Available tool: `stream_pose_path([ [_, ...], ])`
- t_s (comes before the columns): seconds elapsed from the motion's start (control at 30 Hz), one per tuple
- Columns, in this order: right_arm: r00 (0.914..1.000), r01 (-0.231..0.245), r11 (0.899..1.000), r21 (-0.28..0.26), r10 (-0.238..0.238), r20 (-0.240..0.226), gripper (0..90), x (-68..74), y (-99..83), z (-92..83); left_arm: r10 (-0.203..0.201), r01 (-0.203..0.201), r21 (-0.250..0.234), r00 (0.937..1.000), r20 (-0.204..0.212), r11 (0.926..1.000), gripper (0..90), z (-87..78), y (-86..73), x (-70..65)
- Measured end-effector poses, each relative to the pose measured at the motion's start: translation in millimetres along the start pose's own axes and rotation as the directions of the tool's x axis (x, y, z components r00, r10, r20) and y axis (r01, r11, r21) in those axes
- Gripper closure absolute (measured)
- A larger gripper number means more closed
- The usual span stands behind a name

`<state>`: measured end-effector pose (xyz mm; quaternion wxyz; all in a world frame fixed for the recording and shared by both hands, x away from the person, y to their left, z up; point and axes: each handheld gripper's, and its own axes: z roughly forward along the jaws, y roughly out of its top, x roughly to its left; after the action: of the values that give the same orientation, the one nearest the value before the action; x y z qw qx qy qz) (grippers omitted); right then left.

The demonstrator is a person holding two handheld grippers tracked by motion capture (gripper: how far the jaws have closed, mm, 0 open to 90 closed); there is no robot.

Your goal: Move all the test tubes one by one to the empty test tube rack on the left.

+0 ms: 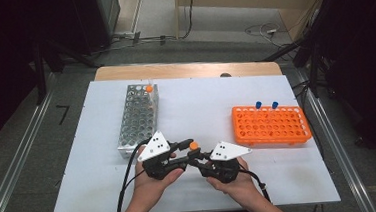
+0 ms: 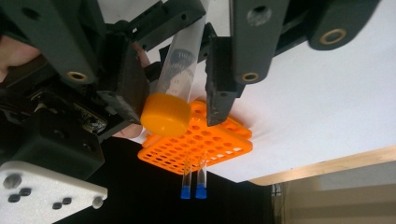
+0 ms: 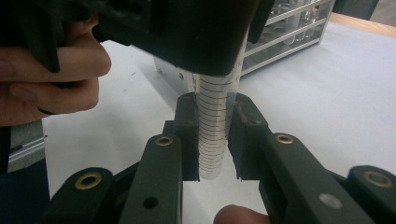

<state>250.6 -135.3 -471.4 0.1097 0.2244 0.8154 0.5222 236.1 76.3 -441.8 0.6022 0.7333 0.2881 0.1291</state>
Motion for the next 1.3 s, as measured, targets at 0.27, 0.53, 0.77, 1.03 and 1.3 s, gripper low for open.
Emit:
stream_pose_path([
  [0.27,0.9998,0.007,1.0,0.015,-0.007,-0.018,72.6,1.1,-0.9,2.3,0.015,-0.015,0.004,0.9999,0.008,0.9999,69.7,0.0,-0.4,-0.4],
  [0.53,0.9998,0.004,1.0,0.014,-0.003,-0.021,72.5,0.2,-1.2,2.6,0.02,-0.02,0.005,0.9998,-0.002,0.9998,70.7,0.0,-0.5,-0.2],
  [0.77,0.9988,-0.005,1.0,0.027,0.006,-0.048,61.6,-0.8,-1.2,1.7,0.015,-0.015,-0.001,0.9998,-0.009,0.9999,71.0,-1.0,0.4,0.7],
  [1.03,0.9942,-0.028,0.999,0.034,0.032,-0.103,22.1,-3.9,1.9,-3.3,0.018,-0.018,-0.002,0.9995,-0.025,0.9998,71.1,-3.7,3.1,3.3],
  [1.3,0.9893,-0.028,0.999,0.025,0.031,-0.142,0.0,-14.8,3.5,-17.8,0.014,-0.015,-0.011,0.9986,-0.051,0.9998,71.1,-8.4,8.8,11.1],
])
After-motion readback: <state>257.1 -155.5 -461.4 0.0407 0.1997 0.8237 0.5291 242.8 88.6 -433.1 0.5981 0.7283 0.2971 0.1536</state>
